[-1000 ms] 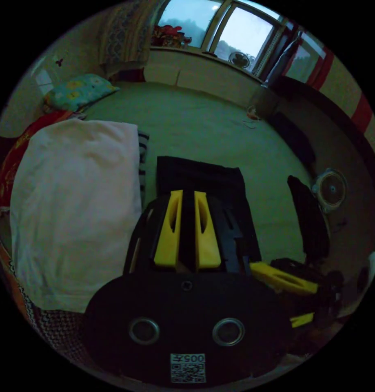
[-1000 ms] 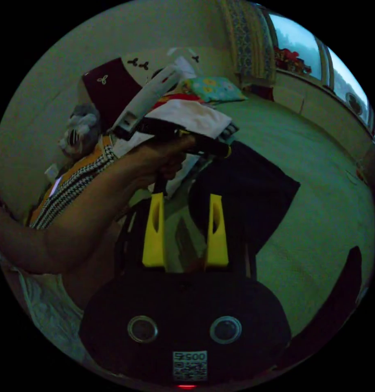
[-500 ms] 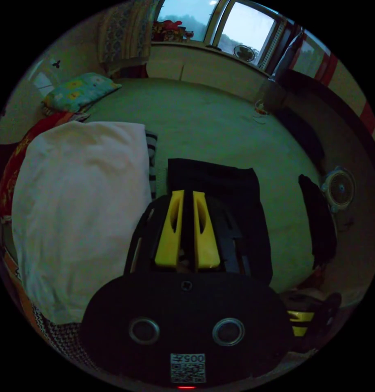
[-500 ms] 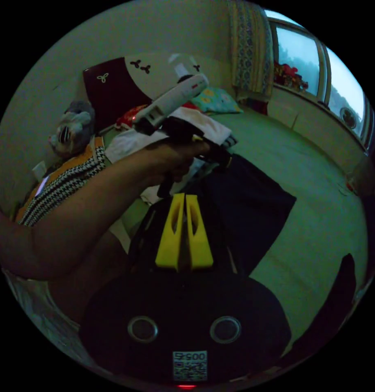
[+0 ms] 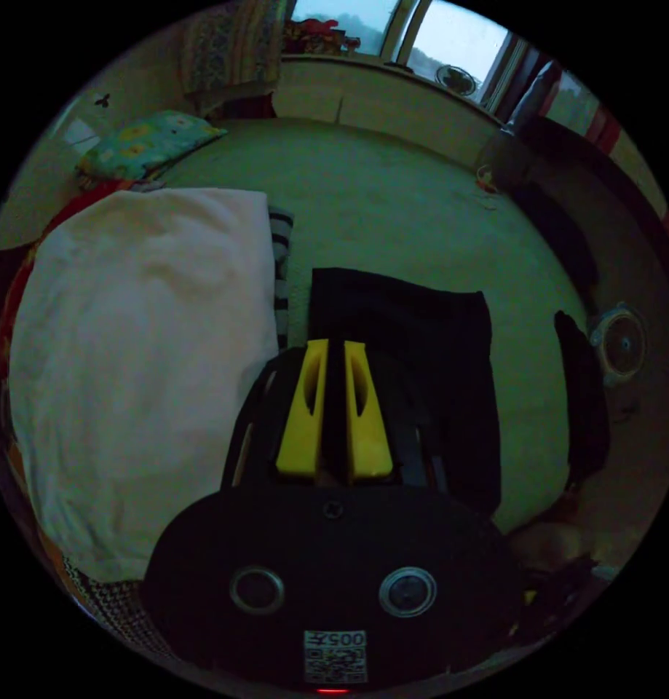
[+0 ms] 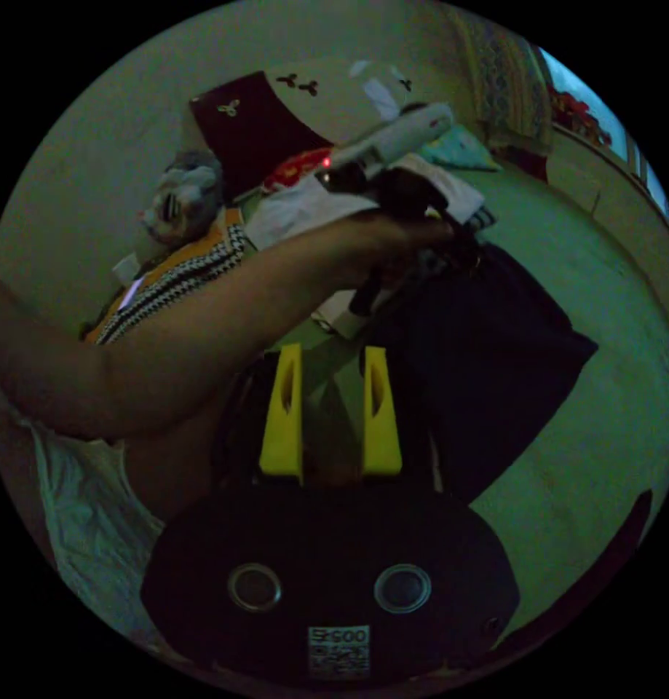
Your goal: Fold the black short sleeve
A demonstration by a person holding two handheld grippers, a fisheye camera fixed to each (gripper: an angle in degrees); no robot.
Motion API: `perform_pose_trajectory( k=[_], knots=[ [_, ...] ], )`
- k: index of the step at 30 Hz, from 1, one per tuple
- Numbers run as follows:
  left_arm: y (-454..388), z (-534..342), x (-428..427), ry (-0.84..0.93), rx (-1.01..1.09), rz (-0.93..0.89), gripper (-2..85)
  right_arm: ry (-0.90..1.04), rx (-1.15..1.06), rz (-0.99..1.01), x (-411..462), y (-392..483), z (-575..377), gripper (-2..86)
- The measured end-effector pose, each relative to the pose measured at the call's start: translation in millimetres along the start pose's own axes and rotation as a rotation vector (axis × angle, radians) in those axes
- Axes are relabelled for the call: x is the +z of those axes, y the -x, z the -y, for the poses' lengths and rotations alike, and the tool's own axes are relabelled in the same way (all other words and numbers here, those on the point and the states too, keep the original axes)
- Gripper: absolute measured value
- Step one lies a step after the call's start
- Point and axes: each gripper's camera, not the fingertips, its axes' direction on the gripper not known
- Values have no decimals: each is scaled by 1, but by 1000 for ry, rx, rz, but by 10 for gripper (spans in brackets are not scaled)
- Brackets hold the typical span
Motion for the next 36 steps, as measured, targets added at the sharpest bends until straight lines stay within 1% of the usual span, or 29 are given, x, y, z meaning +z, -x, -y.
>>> perform_pose_trajectory(
  k=[3, 5, 7, 10, 11, 13, 15, 17, 19, 21, 23, 25, 27, 28, 30, 31, 34, 36],
  knots=[
    [-4, 0, -12, -71, -11, 6, 51, -61, -12, 16, -24, -17, -5, 90],
    [-10, -1, -17, -107, -4, -7, 50, -34, -28, 37, -29, -28, -9, 82],
    [-17, 0, -15, -106, 20, -17, 49, -25, -22, 24, -32, -38, -11, 68],
    [-28, 5, -5, -66, 61, 0, 48, -66, 20, -55, -36, -54, -15, 29],
    [-31, 6, -1, -54, 68, 2, 48, -58, 89, -112, -34, -65, -16, 11],
    [-36, 9, 6, -37, 72, -10, 48, 1, 155, -157, -23, -82, -17, -3],
    [-38, 11, 15, -12, 66, -3, 47, 161, 273, -193, 3, -107, -20, -9],
    [-38, 15, 30, 28, 49, 108, 38, 289, 287, -203, 22, -121, -23, -11],
    [-36, 18, 42, 61, 54, 151, 24, 298, 295, -191, 27, -132, -26, -13],
    [-31, 19, 46, 56, 43, 134, 16, 308, 332, -128, 21, -149, -27, -13],
    [-25, 21, 42, 39, -3, 92, 8, 336, 321, -95, 15, -159, -27, -13],
    [-21, 21, 35, 3, -28, 70, 5, 311, 300, -75, 5, -168, -27, -12],
    [-19, 21, 25, -53, -36, 81, 2, 217, 289, -84, -11, -180, -22, -11],
    [-17, 20, 19, -99, -44, 85, 1, 189, 299, -102, -14, -184, -21, -10],
    [-14, 20, 14, -156, -62, 63, -1, 83, 354, -211, -22, -201, -16, -6],
    [-12, 21, 15, -182, -64, 37, -2, 69, 373, -238, -22, -205, -14, -5],
    [-7, 26, 30, -160, -69, -8, -4, 49, 473, -317, -18, -227, -3, 21],
    [-5, 29, 37, -147, -69, -30, -5, 18, 499, -346, -15, -241, 9, 63]
  ],
)
